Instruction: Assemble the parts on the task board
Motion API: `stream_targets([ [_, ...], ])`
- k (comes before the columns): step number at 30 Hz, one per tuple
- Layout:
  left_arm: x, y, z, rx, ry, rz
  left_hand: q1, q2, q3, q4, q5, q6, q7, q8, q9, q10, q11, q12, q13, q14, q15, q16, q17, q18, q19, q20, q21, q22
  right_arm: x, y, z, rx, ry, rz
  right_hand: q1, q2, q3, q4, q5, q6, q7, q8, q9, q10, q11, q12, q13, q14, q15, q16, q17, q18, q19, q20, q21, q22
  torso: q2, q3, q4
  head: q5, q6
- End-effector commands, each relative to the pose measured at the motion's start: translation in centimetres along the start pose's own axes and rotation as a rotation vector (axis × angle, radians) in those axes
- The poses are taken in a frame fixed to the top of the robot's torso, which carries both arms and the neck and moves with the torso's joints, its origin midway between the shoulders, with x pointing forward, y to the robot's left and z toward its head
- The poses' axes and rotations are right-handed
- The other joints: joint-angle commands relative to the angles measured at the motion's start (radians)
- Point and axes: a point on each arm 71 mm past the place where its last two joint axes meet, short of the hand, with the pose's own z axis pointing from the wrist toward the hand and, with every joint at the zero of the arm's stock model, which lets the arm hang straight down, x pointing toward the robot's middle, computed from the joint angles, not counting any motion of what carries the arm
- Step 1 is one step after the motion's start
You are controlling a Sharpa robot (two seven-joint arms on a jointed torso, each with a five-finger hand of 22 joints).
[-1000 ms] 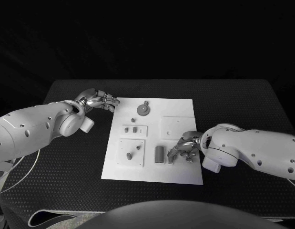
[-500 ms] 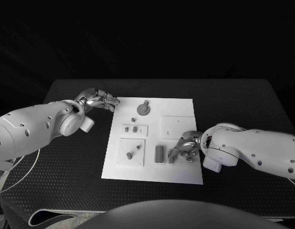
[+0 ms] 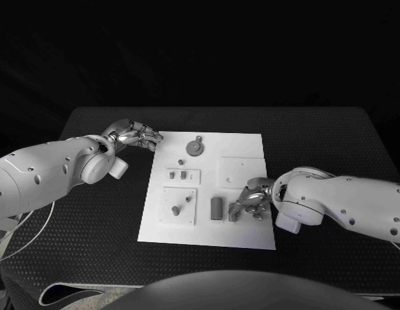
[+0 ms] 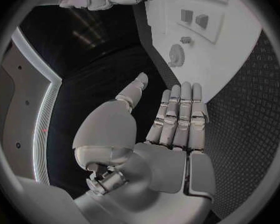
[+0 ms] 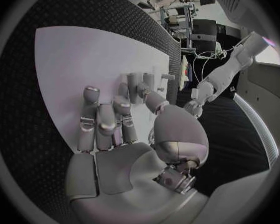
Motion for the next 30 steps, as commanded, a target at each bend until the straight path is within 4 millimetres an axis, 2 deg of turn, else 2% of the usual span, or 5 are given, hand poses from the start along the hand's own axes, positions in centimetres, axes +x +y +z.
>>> stream_targets([
  [1, 0.19, -0.13, 0.04, 0.009, 0.014, -0.009, -0.011, 0.001, -0.002, -0.001, 0.002, -0.008, 0.001, 0.001, -0.001, -0.005, -0.001, 0.002, -0.001, 0.003, 0.005, -0.007, 0.002, 0.018, -0.002, 0.0, 0.004, -0.001, 0.19, 0.11, 0.1, -0.011, -0.002, -0.007, -0.006, -0.01, -0.006, 0.001, 0.003, -0.021, 0.016, -0.004, 0.0, -0.007, 0.002, -0.004, 0.0, -0.004, -0.001, -0.006, -0.001, 0.013, 0.003, 0.001, -0.006, 0.015, 0.0, -0.0002, 0.0001, 0.0, -0.001],
  [5, 0.19, -0.13, 0.04, 0.009, 0.014, -0.009, -0.011, 0.001, -0.002, -0.001, 0.002, -0.008, 0.001, 0.001, -0.001, -0.005, -0.001, 0.002, -0.001, 0.003, 0.005, -0.007, 0.002, 0.018, -0.003, 0.0, 0.004, -0.001, 0.15, 0.08, 0.11, -0.009, -0.006, -0.001, -0.042, -0.021, -0.012, 0.028, 0.003, -0.023, 0.018, -0.005, -0.003, -0.009, 0.003, -0.006, -0.001, -0.006, 0.0, -0.008, -0.003, 0.013, 0.005, 0.004, -0.008, 0.012, 0.0, -0.0006, 0.0002, -0.001, 0.001],
  [10, 0.19, -0.13, 0.04, 0.009, 0.015, -0.009, -0.012, 0.001, -0.002, -0.001, 0.001, -0.008, 0.001, 0.001, -0.001, -0.005, -0.001, 0.002, -0.001, 0.003, 0.005, -0.007, 0.002, 0.017, -0.003, 0.0, 0.004, -0.001, 0.17, 0.11, 0.12, -0.012, -0.005, 0.001, -0.079, -0.052, 0.003, 0.073, 0.003, -0.024, 0.017, -0.006, -0.006, -0.011, 0.003, -0.005, -0.001, -0.005, -0.001, -0.008, -0.003, 0.013, 0.008, 0.001, -0.013, 0.011, 0.0, -0.0003, -0.0001, -0.001, 0.001],
  [20, 0.15, -0.12, 0.02, 0.008, 0.013, -0.008, -0.012, 0.001, -0.002, -0.001, 0.001, -0.009, 0.001, 0.001, -0.001, -0.006, -0.001, 0.001, -0.001, 0.003, 0.005, -0.007, 0.002, 0.017, -0.003, 0.0, 0.004, -0.001, 0.15, 0.12, 0.1, -0.02, -0.007, 0.008, -0.106, -0.103, 0.032, 0.134, 0.003, -0.027, 0.017, -0.004, -0.008, -0.012, 0.002, -0.004, 0.0, -0.006, -0.002, -0.008, -0.004, 0.013, 0.012, -0.003, -0.015, 0.013, 0.0, -0.0002, 0.0002, -0.002, 0.002],
  [30, 0.16, -0.12, 0.05, 0.009, 0.014, -0.008, -0.012, 0.001, -0.002, -0.001, 0.002, -0.009, 0.001, 0.001, -0.002, -0.006, -0.001, 0.001, -0.001, 0.003, 0.005, -0.007, 0.003, 0.018, -0.003, 0.0, 0.004, -0.001, 0.09, -0.1, -0.19, -0.06, 0.007, -0.063, -0.084, -0.12, 0.042, 0.128, 0.003, -0.027, 0.016, -0.001, -0.006, -0.012, 0.002, -0.002, 0.001, -0.005, -0.002, -0.007, -0.003, 0.013, 0.012, -0.006, -0.013, 0.016, 0.0, -0.0002, 0.0004, -0.002, 0.004],
])
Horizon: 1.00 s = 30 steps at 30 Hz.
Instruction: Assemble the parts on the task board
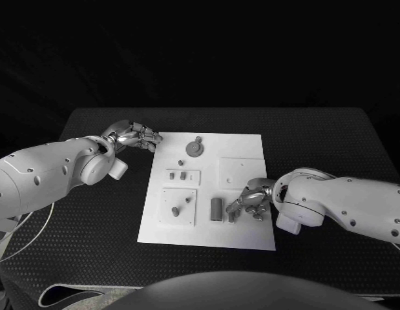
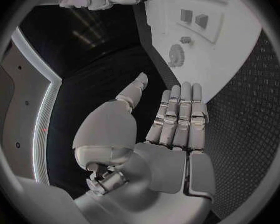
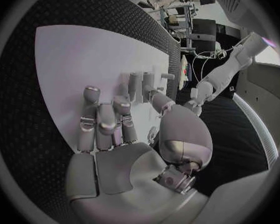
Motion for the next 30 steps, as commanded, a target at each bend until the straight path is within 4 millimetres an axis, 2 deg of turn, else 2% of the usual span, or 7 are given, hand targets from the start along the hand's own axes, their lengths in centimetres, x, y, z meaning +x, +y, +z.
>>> stream_targets([
  [1, 0.18, -0.13, 0.05, 0.009, 0.013, -0.008, -0.012, 0.001, -0.002, -0.001, 0.002, -0.009, 0.001, 0.001, -0.002, -0.006, -0.001, 0.001, -0.001, 0.003, 0.005, -0.003, 0.001, 0.018, -0.003, 0.0, 0.004, -0.001, 0.22, 0.03, -0.14, -0.049, 0.026, -0.068, 0.017, -0.009, 0.006, -0.012, 0.003, -0.013, 0.01, -0.001, 0.003, -0.008, -0.002, -0.001, 0.001, -0.002, -0.006, -0.003, 0.001, 0.009, 0.007, -0.004, -0.005, 0.016, -0.001, 0.0004, 0.0002, 0.0, 0.001],
  [6, 0.14, -0.11, 0.04, 0.009, 0.013, -0.008, -0.012, 0.001, -0.002, -0.001, 0.002, -0.009, 0.001, 0.001, -0.002, -0.006, -0.001, 0.001, -0.001, 0.003, 0.005, -0.004, 0.001, 0.018, -0.003, 0.0, 0.004, -0.002, 0.4, -0.25, -0.33, -0.049, 0.061, -0.138, 0.065, -0.024, 0.01, -0.053, 0.003, -0.012, 0.01, 0.003, 0.005, -0.008, -0.002, 0.0, 0.001, -0.004, -0.006, -0.004, -0.002, 0.009, 0.005, -0.004, -0.004, 0.018, 0.0, 0.0004, 0.0004, 0.0, 0.001],
  [11, 0.16, -0.12, 0.05, 0.01, 0.014, -0.008, -0.011, 0.001, -0.002, -0.001, 0.002, -0.009, 0.001, 0.001, -0.002, -0.006, -0.001, 0.001, -0.001, 0.003, 0.005, -0.004, 0.002, 0.018, -0.003, 0.0, 0.004, -0.002, 0.54, -0.31, -0.36, -0.044, 0.074, -0.192, 0.087, -0.032, 0.012, -0.064, 0.003, -0.012, 0.01, 0.004, 0.006, -0.008, -0.001, 0.0, 0.001, -0.004, -0.005, -0.004, -0.003, 0.009, 0.005, -0.002, -0.004, 0.018, 0.0, 0.0012, -0.0012, 0.001, 0.001],
  [24, 0.25, -0.14, 0.09, 0.01, 0.016, -0.009, -0.011, 0.001, -0.001, -0.001, 0.002, -0.009, 0.001, 0.001, -0.002, -0.006, -0.001, 0.002, -0.001, 0.003, 0.005, -0.004, 0.002, 0.018, -0.003, 0.0, 0.004, -0.002, 0.91, -0.25, -0.22, -0.04, 0.076, -0.214, 0.088, -0.038, 0.009, -0.061, 0.003, -0.012, 0.011, 0.005, 0.007, -0.007, -0.001, 0.0, 0.001, -0.004, -0.004, -0.004, -0.003, 0.009, 0.005, 0.0, -0.004, 0.017, 0.0, 0.0, -0.0012, -0.001, 0.006],
  [30, 0.25, -0.13, 0.06, 0.01, 0.017, -0.009, -0.011, 0.001, -0.001, -0.001, 0.002, -0.009, 0.001, 0.001, -0.002, -0.006, -0.001, 0.002, -0.001, 0.003, 0.005, -0.004, 0.002, 0.018, -0.003, 0.0, 0.004, -0.002, 0.99, -0.05, -0.06, -0.037, 0.058, -0.207, 0.082, -0.024, 0.008, -0.046, 0.003, -0.005, 0.008, 0.011, 0.009, -0.004, -0.003, 0.001, 0.0, 0.003, -0.005, -0.001, 0.007, 0.009, 0.009, 0.001, -0.003, 0.017, 0.0, 0.0, -0.0003, -0.003, 0.005],
])
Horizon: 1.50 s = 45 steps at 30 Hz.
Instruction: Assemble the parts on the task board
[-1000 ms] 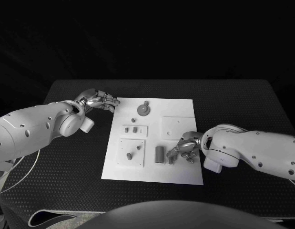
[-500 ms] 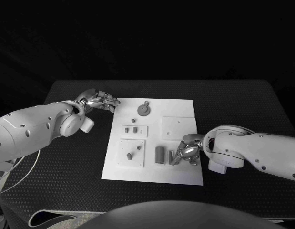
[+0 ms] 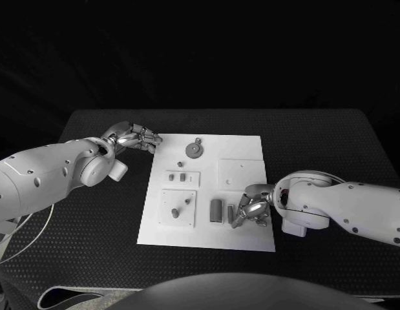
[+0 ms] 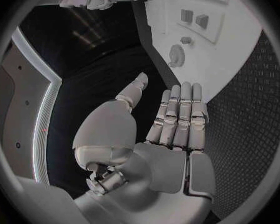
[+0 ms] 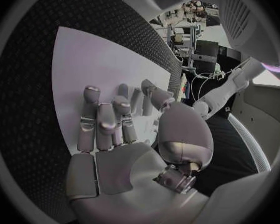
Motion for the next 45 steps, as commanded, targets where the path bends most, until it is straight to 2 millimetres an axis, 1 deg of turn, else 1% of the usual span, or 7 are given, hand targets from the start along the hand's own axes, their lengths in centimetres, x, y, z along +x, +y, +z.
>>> stream_targets([
  [1, 0.21, -0.13, 0.03, 0.01, 0.015, -0.009, -0.011, 0.001, -0.001, -0.001, 0.002, -0.006, -0.002, 0.001, -0.001, -0.006, -0.001, 0.002, -0.001, 0.003, 0.005, -0.004, 0.002, 0.018, -0.003, 0.0, 0.004, -0.001, 0.33, -0.01, 0.21, 0.011, 0.0, -0.018, -0.002, 0.011, 0.0, 0.009, 0.003, 0.005, 0.003, 0.005, 0.002, -0.001, 0.0, 0.001, 0.0, 0.006, -0.007, -0.001, 0.004, 0.013, 0.005, 0.005, -0.003, 0.017, 0.0, -0.0003, 0.0008, -0.001, 0.0],
  [11, 0.19, -0.11, 0.03, 0.009, 0.015, -0.008, -0.012, 0.002, -0.001, -0.001, 0.002, -0.006, -0.002, 0.001, -0.001, -0.006, -0.001, 0.002, -0.001, 0.003, 0.005, -0.004, 0.002, 0.018, -0.003, 0.0, 0.004, -0.001, 0.07, 0.03, 0.45, 0.032, -0.037, -0.036, -0.016, 0.064, -0.017, 0.013, 0.003, 0.013, -0.002, 0.012, 0.005, 0.007, -0.005, 0.003, -0.002, 0.018, -0.011, 0.004, 0.017, 0.013, 0.009, 0.002, -0.001, 0.017, 0.0, 0.0, 0.0015, 0.0, -0.002],
  [19, 0.23, -0.11, 0.04, 0.009, 0.017, -0.009, -0.012, 0.002, -0.001, -0.001, 0.002, -0.006, -0.002, 0.001, -0.001, -0.006, -0.001, 0.002, -0.001, 0.003, 0.005, -0.005, 0.002, 0.018, -0.003, 0.0, 0.004, -0.001, -0.13, -0.07, 0.56, 0.043, -0.057, -0.082, -0.006, 0.118, -0.032, -0.04, 0.003, 0.016, -0.004, 0.015, 0.005, 0.011, -0.007, 0.001, -0.005, 0.02, -0.013, 0.003, 0.017, 0.013, 0.007, -0.001, 0.0, 0.018, 0.0, 0.0008, -0.0001, 0.0, -0.003],
  [24, 0.19, -0.09, 0.02, 0.008, 0.016, -0.009, -0.012, 0.002, -0.001, -0.001, 0.002, -0.005, -0.002, 0.002, -0.001, -0.006, -0.001, 0.002, -0.001, 0.003, 0.005, -0.005, 0.003, 0.018, -0.003, 0.0, 0.004, -0.001, -0.26, -0.18, 0.58, 0.048, -0.068, -0.081, 0.003, 0.163, -0.032, -0.075, 0.003, 0.02, -0.005, 0.017, 0.005, 0.015, -0.008, 0.001, -0.006, 0.025, -0.014, 0.004, 0.02, 0.013, 0.008, -0.001, 0.001, 0.018, 0.0, 0.0002, 0.0015, -0.002, -0.004],
  [33, 0.18, -0.07, 0.01, 0.007, 0.017, -0.009, -0.012, 0.002, -0.001, -0.001, 0.002, -0.005, -0.002, 0.002, -0.001, -0.005, -0.001, 0.002, -0.001, 0.003, 0.005, -0.005, 0.003, 0.018, -0.003, 0.0, 0.004, -0.001, -0.2, 0.0, 0.61, 0.027, -0.064, -0.05, 0.017, 0.216, -0.028, -0.086, 0.003, 0.027, -0.008, 0.022, 0.006, 0.026, -0.01, 0.009, -0.002, 0.03, -0.014, 0.006, 0.026, 0.013, 0.008, -0.001, 0.002, 0.019, 0.0, 0.0001, 0.0013, -0.001, -0.004],
  [39, 0.21, -0.07, 0.02, 0.006, 0.019, -0.009, -0.012, 0.002, -0.001, -0.001, 0.002, -0.005, -0.002, 0.002, -0.001, -0.005, -0.001, 0.002, -0.001, 0.003, 0.005, -0.005, 0.003, 0.018, -0.003, 0.0, 0.004, -0.001, 0.11, 0.17, 0.71, 0.024, -0.027, -0.038, -0.002, 0.21, -0.041, -0.082, 0.003, 0.03, -0.008, 0.024, 0.005, 0.03, -0.011, 0.01, -0.001, 0.033, -0.014, 0.007, 0.028, 0.013, 0.009, 0.001, 0.003, 0.019, 0.001, 0.0004, 0.0007, -0.001, -0.003],
  [45, 0.22, -0.07, 0.02, 0.006, 0.02, -0.009, -0.012, 0.002, -0.001, -0.001, 0.002, -0.005, -0.002, 0.002, -0.001, -0.005, -0.001, 0.002, -0.001, 0.003, 0.006, -0.005, 0.004, 0.018, -0.003, 0.0, 0.004, -0.002, 0.23, 0.29, 0.81, 0.019, -0.027, -0.033, 0.001, 0.175, -0.044, -0.085, 0.003, 0.03, -0.009, 0.024, 0.004, 0.03, -0.012, 0.008, -0.003, 0.033, -0.015, 0.006, 0.027, 0.013, 0.009, -0.001, 0.003, 0.018, 0.0, -0.0001, 0.0013, -0.002, -0.004],
])
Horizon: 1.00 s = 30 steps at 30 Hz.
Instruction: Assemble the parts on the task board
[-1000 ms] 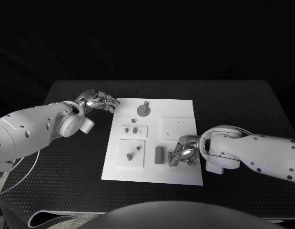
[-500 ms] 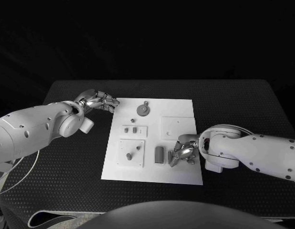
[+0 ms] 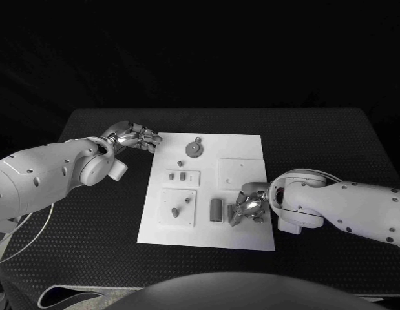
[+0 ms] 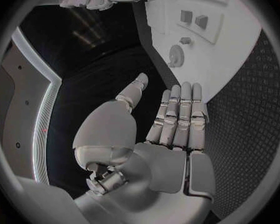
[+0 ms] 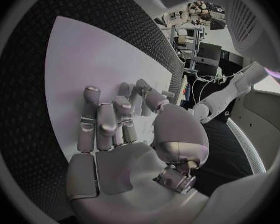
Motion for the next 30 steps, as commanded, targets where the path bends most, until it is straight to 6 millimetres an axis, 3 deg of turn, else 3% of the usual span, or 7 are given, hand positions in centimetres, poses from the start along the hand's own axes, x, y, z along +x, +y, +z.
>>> stream_targets([
  [1, 0.21, -0.1, 0.03, 0.007, 0.016, -0.009, -0.008, -0.001, -0.001, -0.001, 0.002, -0.005, -0.002, 0.002, -0.001, -0.005, -0.001, 0.002, -0.001, 0.003, 0.006, -0.005, 0.001, 0.017, -0.003, 0.0, 0.004, -0.001, 0.27, -0.49, 0.24, 0.028, -0.001, 0.01, 0.007, -0.022, -0.002, 0.001, 0.007, 0.004, 0.002, -0.003, 0.001, 0.007, -0.002, 0.001, -0.001, 0.004, -0.005, 0.002, 0.0, 0.016, 0.003, -0.006, 0.002, 0.018, 0.0, -0.0003, 0.0003, -0.001, -0.001],
  [11, 0.22, -0.08, 0.03, 0.005, 0.019, -0.009, -0.008, -0.001, -0.001, -0.001, 0.002, -0.005, -0.002, 0.002, -0.001, -0.005, -0.001, 0.002, -0.001, 0.003, 0.005, -0.006, 0.002, 0.018, -0.003, 0.0, 0.004, -0.001, 0.25, -0.68, 0.25, 0.035, 0.003, 0.014, 0.018, 0.016, 0.007, -0.002, 0.007, 0.008, 0.0, 0.0, 0.001, 0.012, -0.004, 0.005, 0.002, 0.008, -0.007, 0.003, 0.003, 0.016, 0.006, -0.008, 0.003, 0.018, 0.0, -0.0006, 0.0002, 0.0, -0.002],
  [30, 0.32, -0.09, 0.08, 0.001, 0.024, -0.01, -0.008, -0.001, -0.001, -0.001, 0.001, -0.005, -0.003, 0.002, -0.001, -0.005, -0.001, 0.002, -0.001, 0.003, 0.006, -0.006, 0.002, 0.017, -0.003, 0.0, 0.004, -0.002, 0.76, -1.25, 1.03, 0.067, 0.033, 0.034, 0.062, 0.048, 0.015, -0.005, 0.007, 0.018, -0.005, 0.007, 0.003, 0.032, -0.009, 0.023, 0.015, 0.015, -0.007, 0.008, 0.013, 0.016, 0.003, -0.011, 0.008, 0.021, 0.0, -0.001, 0.0007, -0.003, -0.001],
])
